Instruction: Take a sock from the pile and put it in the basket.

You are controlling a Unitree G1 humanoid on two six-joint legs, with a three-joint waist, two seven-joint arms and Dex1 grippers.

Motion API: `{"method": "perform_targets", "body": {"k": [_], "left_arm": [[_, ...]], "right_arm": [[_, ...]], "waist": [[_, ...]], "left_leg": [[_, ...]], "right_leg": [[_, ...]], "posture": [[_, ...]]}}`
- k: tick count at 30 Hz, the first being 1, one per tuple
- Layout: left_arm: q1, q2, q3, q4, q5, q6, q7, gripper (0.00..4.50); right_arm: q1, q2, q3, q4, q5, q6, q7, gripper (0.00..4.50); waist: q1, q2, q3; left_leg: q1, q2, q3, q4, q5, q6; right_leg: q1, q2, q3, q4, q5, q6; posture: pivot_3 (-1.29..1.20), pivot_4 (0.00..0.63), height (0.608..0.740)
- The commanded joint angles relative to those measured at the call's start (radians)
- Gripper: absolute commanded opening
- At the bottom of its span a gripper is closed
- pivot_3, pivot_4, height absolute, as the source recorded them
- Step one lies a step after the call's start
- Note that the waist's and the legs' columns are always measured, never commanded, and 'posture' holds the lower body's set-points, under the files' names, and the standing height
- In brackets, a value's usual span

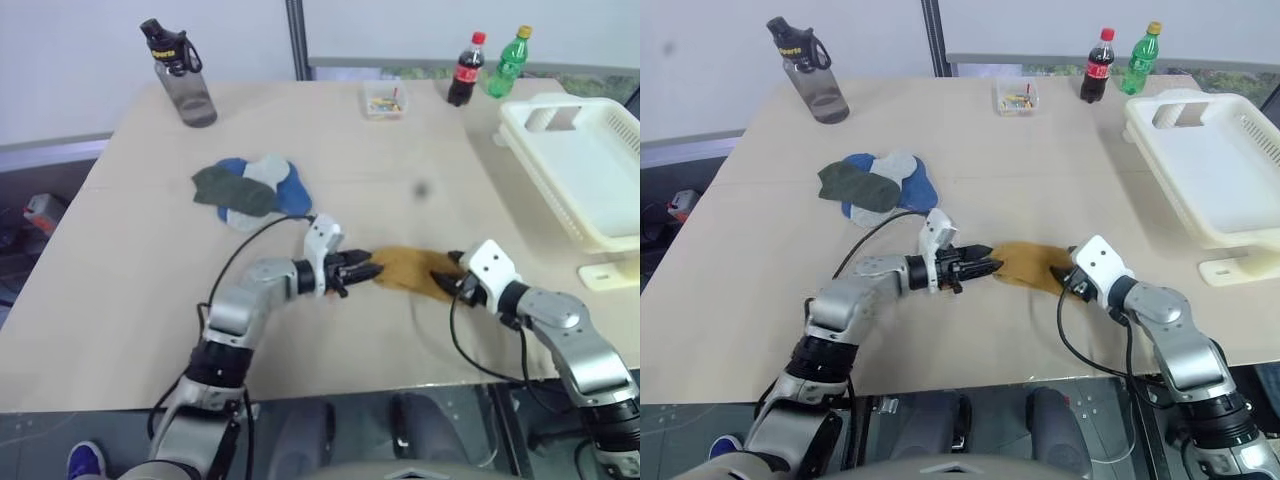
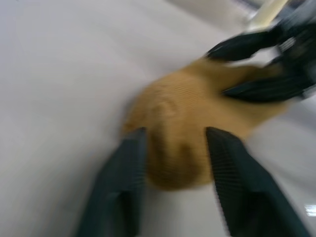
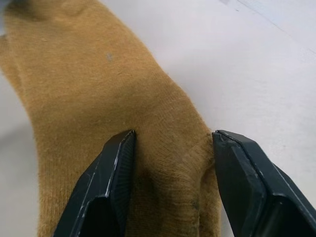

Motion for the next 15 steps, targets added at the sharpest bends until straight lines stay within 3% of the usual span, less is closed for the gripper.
{"method": "perform_targets", "body": {"k": [1, 5, 15], "left_arm": [[-0.027, 0.098, 0.099, -0.036, -0.157, 0.239, -0.051, 2.53], [-0.045, 0.155, 0.093, 0.003, -0.196, 0.375, -0.03, 2.53], [-0.204, -0.055, 0.093, 0.195, -0.221, 0.667, 0.122, 2.53]], "right_arm": [[0.033, -0.024, 0.006, -0.033, 0.018, -0.036, 0.06, 2.6], [0.048, -0.028, 0.017, -0.025, 0.009, -0.073, 0.081, 2.6], [0.073, -0.025, 0.011, -0.041, 0.012, -0.099, 0.099, 2.6]], "waist": [[-0.002, 0.0, 0.0], [-0.001, 0.0, 0.0], [0.002, -0.001, 0.0]], "left_leg": [[0.0, 0.0, 0.0, 0.0, 0.0, 0.0], [0.003, 0.0, 0.001, -0.001, 0.0, 0.0], [0.004, -0.001, 0.001, -0.001, 0.0, 0.0]], "right_leg": [[0.0, 0.0, 0.0, 0.0, 0.0, 0.0], [0.003, 0.0, 0.001, -0.001, 0.0, 0.0], [0.004, 0.0, 0.001, -0.001, 0.0, 0.0]], "posture": [[0.0, 0.15, 0.74], [0.0, 0.15, 0.74], [0.0, 0.15, 0.74]]}}
